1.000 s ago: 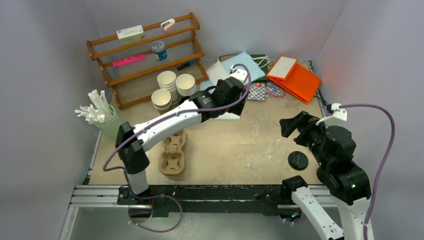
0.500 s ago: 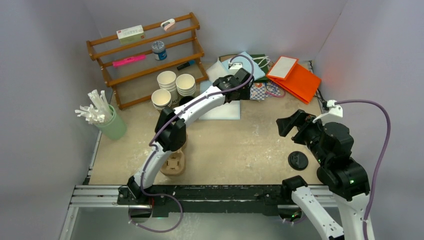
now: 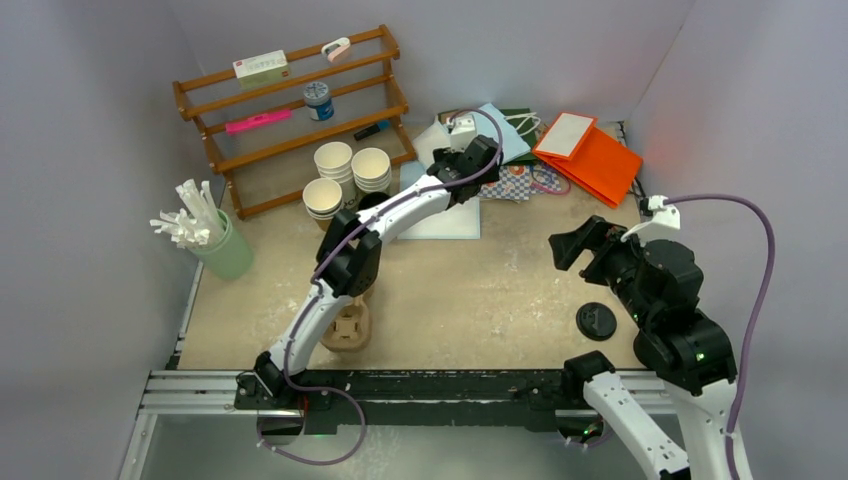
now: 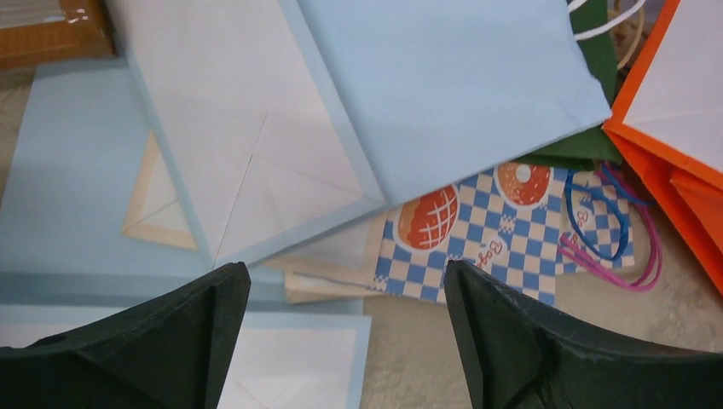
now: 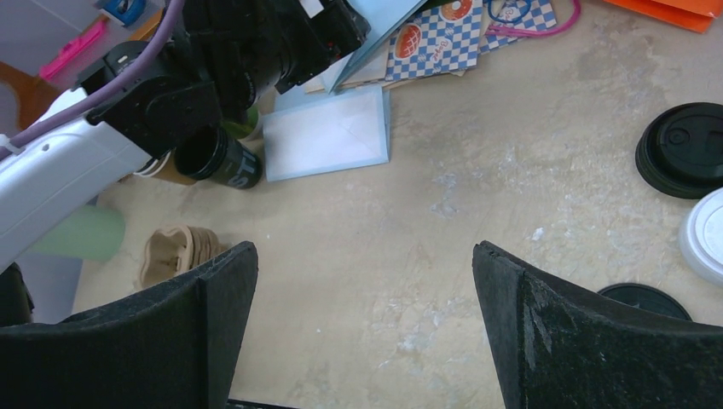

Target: Pack the takeout coffee

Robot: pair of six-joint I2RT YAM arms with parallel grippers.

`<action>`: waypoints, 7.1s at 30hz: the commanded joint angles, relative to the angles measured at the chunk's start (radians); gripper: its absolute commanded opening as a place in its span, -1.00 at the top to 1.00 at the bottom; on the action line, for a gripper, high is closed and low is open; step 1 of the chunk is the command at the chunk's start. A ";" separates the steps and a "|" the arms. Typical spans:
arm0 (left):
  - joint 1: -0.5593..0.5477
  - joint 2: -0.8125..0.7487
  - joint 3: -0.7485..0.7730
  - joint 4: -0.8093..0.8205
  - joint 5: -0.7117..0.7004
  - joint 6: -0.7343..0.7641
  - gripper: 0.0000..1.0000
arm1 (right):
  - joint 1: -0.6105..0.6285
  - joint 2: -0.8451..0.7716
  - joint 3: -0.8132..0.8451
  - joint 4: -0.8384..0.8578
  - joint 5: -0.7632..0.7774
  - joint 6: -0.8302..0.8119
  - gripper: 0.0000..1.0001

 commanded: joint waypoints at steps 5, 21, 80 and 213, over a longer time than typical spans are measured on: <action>0.012 0.083 0.017 0.300 -0.081 0.148 -0.82 | 0.020 0.014 -0.007 0.042 0.007 -0.045 -0.93; 0.038 0.121 0.031 0.293 -0.214 0.229 0.20 | 0.049 0.025 -0.030 0.068 0.020 -0.058 -0.93; 0.032 -0.694 -0.679 0.294 0.367 -0.313 1.00 | -0.166 0.745 -0.071 0.476 -0.114 0.790 -0.97; 0.171 -0.864 -0.615 0.329 1.041 -0.096 1.00 | 0.159 0.550 0.285 0.151 0.397 -0.173 1.00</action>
